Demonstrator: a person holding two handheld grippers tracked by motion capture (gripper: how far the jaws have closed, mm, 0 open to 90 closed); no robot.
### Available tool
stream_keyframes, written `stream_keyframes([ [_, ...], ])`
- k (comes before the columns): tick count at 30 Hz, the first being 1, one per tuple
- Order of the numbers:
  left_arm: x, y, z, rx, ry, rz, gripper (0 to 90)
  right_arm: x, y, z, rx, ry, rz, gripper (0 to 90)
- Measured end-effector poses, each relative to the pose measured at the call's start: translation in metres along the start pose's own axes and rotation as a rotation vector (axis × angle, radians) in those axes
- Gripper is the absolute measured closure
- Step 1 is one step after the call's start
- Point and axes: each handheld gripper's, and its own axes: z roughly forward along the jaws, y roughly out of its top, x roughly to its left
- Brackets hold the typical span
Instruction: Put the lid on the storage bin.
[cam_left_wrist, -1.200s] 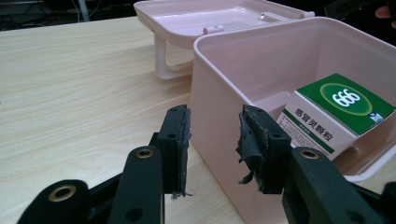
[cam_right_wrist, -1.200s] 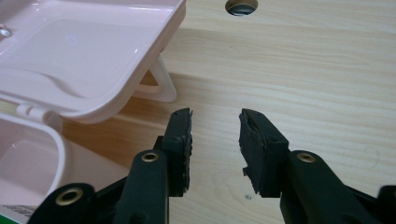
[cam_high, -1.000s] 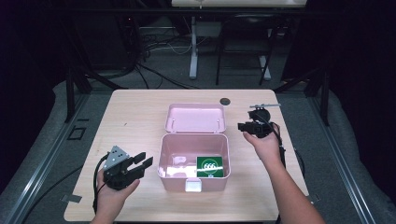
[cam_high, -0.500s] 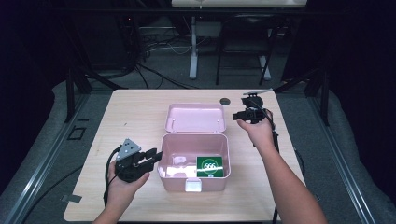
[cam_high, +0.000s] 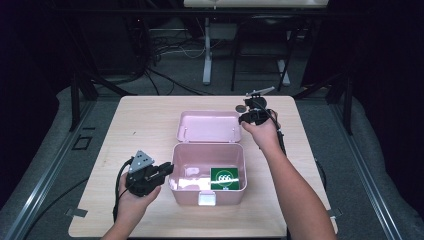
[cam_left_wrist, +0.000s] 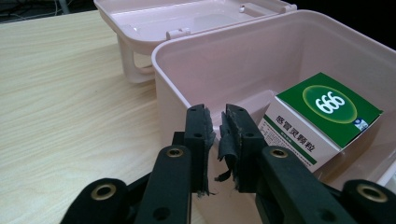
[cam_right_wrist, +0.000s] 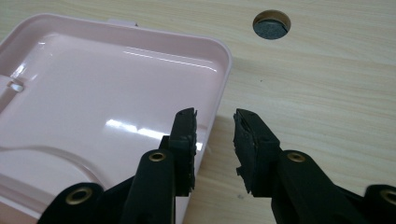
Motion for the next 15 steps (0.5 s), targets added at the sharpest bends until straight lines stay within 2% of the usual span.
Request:
stream_keyframes([
  [10, 0.0, -0.001, 0.001, -0.014, 0.004, 0.004, 81.4, 0.007, 0.01, 0.016, 0.021, -0.003, 0.04, 69.6],
  [15, 0.0, -0.001, 0.0, -0.014, 0.001, 0.003, 81.5, 0.006, 0.011, 0.026, 0.048, -0.029, 0.047, 71.2],
])
